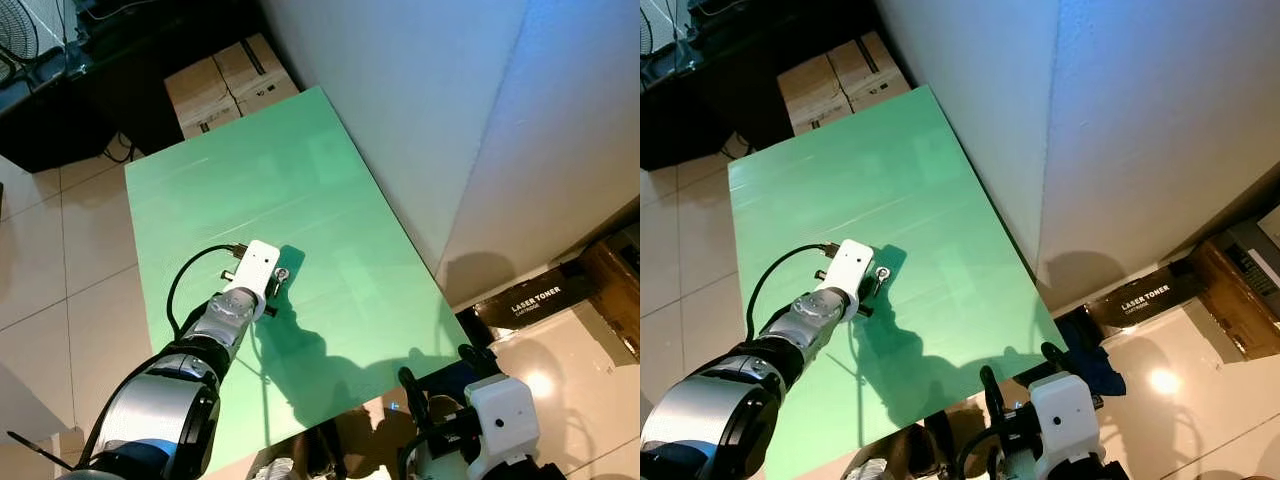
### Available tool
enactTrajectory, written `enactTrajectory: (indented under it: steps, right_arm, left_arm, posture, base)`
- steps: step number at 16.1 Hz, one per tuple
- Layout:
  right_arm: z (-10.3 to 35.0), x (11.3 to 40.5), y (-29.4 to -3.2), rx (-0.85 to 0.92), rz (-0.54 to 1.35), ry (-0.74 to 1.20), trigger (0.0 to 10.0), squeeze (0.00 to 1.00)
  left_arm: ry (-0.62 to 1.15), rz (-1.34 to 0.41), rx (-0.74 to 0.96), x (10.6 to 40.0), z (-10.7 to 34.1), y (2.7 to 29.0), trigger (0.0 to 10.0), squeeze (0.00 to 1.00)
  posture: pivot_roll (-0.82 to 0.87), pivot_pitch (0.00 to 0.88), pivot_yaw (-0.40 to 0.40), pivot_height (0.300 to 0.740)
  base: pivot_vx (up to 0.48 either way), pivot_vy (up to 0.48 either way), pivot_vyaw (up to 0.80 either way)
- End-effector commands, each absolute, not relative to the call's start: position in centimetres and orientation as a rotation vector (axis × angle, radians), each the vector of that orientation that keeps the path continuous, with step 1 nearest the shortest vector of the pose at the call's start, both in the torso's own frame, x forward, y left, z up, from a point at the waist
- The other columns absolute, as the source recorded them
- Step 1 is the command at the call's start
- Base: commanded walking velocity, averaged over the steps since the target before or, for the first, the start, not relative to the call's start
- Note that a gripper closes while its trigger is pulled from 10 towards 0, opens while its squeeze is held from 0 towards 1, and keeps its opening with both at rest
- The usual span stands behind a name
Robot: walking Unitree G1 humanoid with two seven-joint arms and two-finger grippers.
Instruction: Hang keys on a hook
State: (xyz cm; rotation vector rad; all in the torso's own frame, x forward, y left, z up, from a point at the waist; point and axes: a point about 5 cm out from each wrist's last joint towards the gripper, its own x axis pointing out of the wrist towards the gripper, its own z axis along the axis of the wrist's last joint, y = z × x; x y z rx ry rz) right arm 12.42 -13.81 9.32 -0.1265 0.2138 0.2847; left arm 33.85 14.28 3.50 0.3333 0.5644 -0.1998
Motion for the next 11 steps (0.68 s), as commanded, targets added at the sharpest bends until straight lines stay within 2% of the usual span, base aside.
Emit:
enactTrajectory:
  steps: [1, 11]
  right_arm:
    - [9.6, 12.2, -13.3, -0.111, 0.307, 0.215, 10.0, 0.00]
    - [9.6, 12.2, -13.0, -0.103, 0.305, 0.225, 10.0, 0.00]
  left_arm:
    - [0.635, -0.187, 0.321, 32.6, 1.9, 14.9, 10.0, 0.00]
    - [0.683, -0.250, 0.329, 30.6, -0.2, 14.5, 10.0, 0.00]
  posture:
    - [-0.44, 0.320, 0.253, 0.740]
    - [-0.42, 0.323, 0.259, 0.740]
  base:
    - [0.000, 0.000, 0.00]
    - [0.000, 0.000, 0.00]
